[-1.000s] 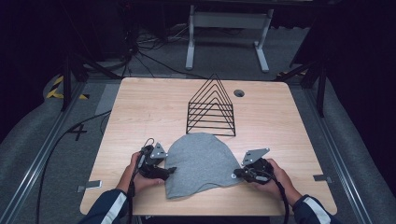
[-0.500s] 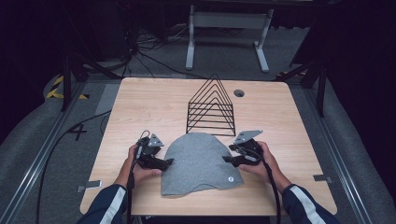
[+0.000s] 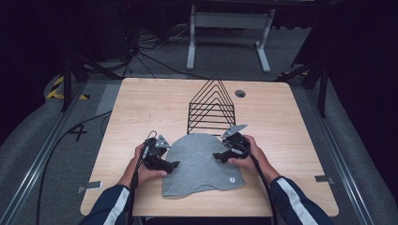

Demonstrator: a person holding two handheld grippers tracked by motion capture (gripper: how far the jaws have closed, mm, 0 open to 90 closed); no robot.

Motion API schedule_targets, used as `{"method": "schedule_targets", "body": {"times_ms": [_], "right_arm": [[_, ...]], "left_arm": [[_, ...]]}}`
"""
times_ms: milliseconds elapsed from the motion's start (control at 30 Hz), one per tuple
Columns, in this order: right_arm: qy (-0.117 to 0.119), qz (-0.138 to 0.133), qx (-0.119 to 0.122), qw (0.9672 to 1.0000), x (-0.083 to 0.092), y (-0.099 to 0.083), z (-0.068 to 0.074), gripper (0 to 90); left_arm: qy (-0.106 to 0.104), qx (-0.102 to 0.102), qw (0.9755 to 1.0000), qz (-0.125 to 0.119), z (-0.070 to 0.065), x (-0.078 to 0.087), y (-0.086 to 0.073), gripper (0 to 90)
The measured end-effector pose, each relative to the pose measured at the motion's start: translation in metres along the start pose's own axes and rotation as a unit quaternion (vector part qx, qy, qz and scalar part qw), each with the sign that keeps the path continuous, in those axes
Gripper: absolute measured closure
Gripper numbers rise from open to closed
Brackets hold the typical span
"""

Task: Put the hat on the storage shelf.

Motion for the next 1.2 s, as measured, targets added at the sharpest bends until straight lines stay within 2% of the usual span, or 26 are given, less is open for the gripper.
{"method": "schedule_targets", "body": {"times_ms": [33,67,100,133,167,200,300,333,467,500,533,600,700,867,900,967,1167,1200], "right_arm": [[0.002,0.0,0.001,1.0,0.0,0.0,0.0,32.5],[0.003,0.0,0.001,1.0,0.001,0.001,0.002,35.2],[0.004,0.001,0.005,1.0,0.001,0.001,0.002,38.8],[0.006,0.004,0.007,0.9999,0.002,0.002,0.003,43.0],[0.01,0.008,0.008,0.9999,0.003,0.003,0.006,47.9],[0.01,0.008,0.008,0.9999,0.003,0.003,0.006,47.9],[0.01,0.014,0.005,0.9998,0.004,0.003,0.009,55.9],[0.012,0.011,0.006,0.9999,0.004,0.003,0.01,58.5],[0.02,0.007,0.001,0.9998,0.006,0.0,0.012,69.4],[0.023,0.006,-0.001,0.9997,0.006,0.0,0.013,72.7],[0.031,0.004,-0.001,0.9995,0.007,-0.001,0.013,75.0],[0.039,0.0,-0.002,0.9993,0.007,-0.002,0.014,78.7],[0.039,-0.002,-0.002,0.9993,0.008,-0.004,0.014,81.3],[0.039,-0.004,0.001,0.9992,0.009,-0.005,0.014,83.0],[0.039,-0.004,0.002,0.9992,0.009,-0.005,0.014,83.2],[0.041,-0.005,0.005,0.9991,0.01,-0.005,0.014,83.4],[0.044,-0.011,0.01,0.9989,0.016,-0.006,0.014,83.9],[0.043,-0.014,0.012,0.9989,0.017,-0.006,0.014,83.9]], "left_arm": [[-0.002,-0.004,1.0,0.0,0.0,-0.001,0.001,15.3],[-0.004,-0.006,0.9999,0.011,0.0,0.0,0.002,15.5],[0.0,-0.001,1.0,0.01,0.0,-0.001,0.003,15.7],[0.001,-0.004,0.9999,0.015,0.0,0.0,0.004,16.2],[-0.001,-0.006,0.9999,0.011,-0.001,0.0,0.004,18.3],[-0.001,-0.006,0.9999,0.011,-0.001,0.0,0.004,19.5],[-0.001,-0.004,0.9999,0.015,-0.003,0.002,0.004,21.9],[0.001,-0.006,0.9999,0.009,-0.003,0.001,0.004,24.1],[0.002,0.006,0.9999,0.013,-0.003,0.004,0.005,33.7],[0.005,0.002,1.0,0.008,-0.002,0.003,0.005,35.7],[0.006,0.008,0.9999,0.003,-0.001,0.003,0.004,38.0],[0.003,0.011,0.9999,0.006,0.0,0.005,0.005,44.7],[0.0,0.017,0.9999,0.002,0.002,0.005,0.006,58.5],[-0.015,0.014,0.9998,0.0,0.003,0.003,0.008,75.4],[-0.016,0.007,0.9998,-0.002,0.003,0.003,0.009,77.4],[-0.02,0.006,0.9998,0.0,0.003,0.003,0.009,81.1],[-0.012,-0.008,0.9999,-0.001,0.002,0.006,0.009,83.7],[-0.011,-0.006,0.9999,-0.008,0.001,0.007,0.01,83.8]]}}
Point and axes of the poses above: each handheld gripper's, and its own axes: x roughly backward along the jaws, y roughly out of its top, z roughly to its left, the point moved 2 cm from there along -x, roughly forward along the jaws, and after that the axes turned 1 degree about -x, right-handed, at the moved point
